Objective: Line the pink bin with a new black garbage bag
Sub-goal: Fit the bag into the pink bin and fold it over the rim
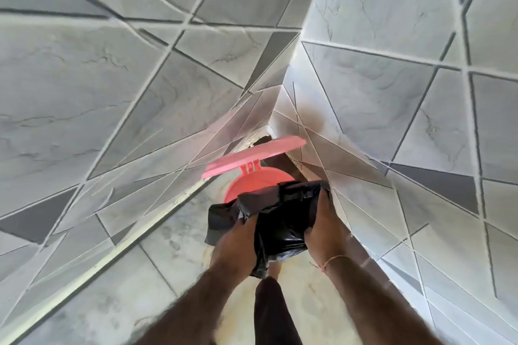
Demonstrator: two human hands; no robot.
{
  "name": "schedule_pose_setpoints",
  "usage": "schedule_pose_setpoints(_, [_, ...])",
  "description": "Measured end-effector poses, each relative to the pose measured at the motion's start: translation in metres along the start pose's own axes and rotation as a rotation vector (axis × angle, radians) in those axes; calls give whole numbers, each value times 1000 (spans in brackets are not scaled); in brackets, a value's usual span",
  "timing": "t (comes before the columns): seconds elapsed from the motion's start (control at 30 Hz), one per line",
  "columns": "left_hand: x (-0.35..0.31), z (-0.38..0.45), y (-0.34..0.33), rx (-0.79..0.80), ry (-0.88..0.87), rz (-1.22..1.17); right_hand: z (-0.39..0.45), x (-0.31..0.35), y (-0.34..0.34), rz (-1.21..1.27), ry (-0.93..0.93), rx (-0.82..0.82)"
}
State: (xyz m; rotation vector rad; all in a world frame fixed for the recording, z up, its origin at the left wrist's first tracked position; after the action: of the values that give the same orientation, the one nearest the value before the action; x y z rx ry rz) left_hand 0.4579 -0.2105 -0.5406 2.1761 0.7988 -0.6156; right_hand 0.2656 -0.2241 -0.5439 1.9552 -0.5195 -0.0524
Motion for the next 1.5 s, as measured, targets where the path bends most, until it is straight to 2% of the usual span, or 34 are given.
schedule_pose_setpoints(0.13, [-15, 29, -42, 48, -143, 51, 31, -36, -7, 61, -96, -109])
schedule_pose_setpoints(0.27, [-37, 31, -83, 109, -175, -125, 45, -78, -2, 78, -210, -193])
schedule_pose_setpoints(0.43, [-3, 38, -62, -75, -65, -301, 43, -57, -24, 73, -35, -107])
schedule_pose_setpoints(0.57, [73, 53, 0, -240, 71, -175, 50, -39, -51, 36, 35, -25])
schedule_pose_setpoints(0.7, [147, 46, 19, -196, 278, -32, 43, -30, -101, -53, 133, 124])
schedule_pose_setpoints(0.83, [132, 40, -27, -122, 138, -51, 45, -67, -135, -157, 111, 161])
schedule_pose_setpoints(0.9, [115, 40, -57, -60, 74, 14, 46, -95, -139, -211, 57, 178])
schedule_pose_setpoints(0.97, [113, 44, -74, -36, 85, 106, 46, -114, -139, -271, 34, 194])
schedule_pose_setpoints(1.07, [134, 51, -70, -104, 177, 155, 50, -124, -135, -335, 34, 145])
schedule_pose_setpoints(1.2, [159, 52, -71, -232, 214, 99, 55, -119, -151, -299, 69, 142])
schedule_pose_setpoints(1.37, [208, 41, -97, -239, 398, 22, 67, -137, -182, -326, -40, 218])
schedule_pose_setpoints(1.5, [225, 57, -97, -201, 386, 63, 81, -150, -194, -341, -63, 220])
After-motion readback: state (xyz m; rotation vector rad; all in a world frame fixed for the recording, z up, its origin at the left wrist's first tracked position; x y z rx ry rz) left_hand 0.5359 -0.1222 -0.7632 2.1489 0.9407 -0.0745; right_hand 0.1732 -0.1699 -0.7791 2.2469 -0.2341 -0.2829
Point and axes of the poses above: each hand's wrist, its own z-axis towards the middle knuckle, its own y-axis out of the back of the hand, x = y × z, the point moved 8 cm from there along z, towards the middle knuckle, and after that the axes turned 14 degrees about -z, right-handed, at the moved point
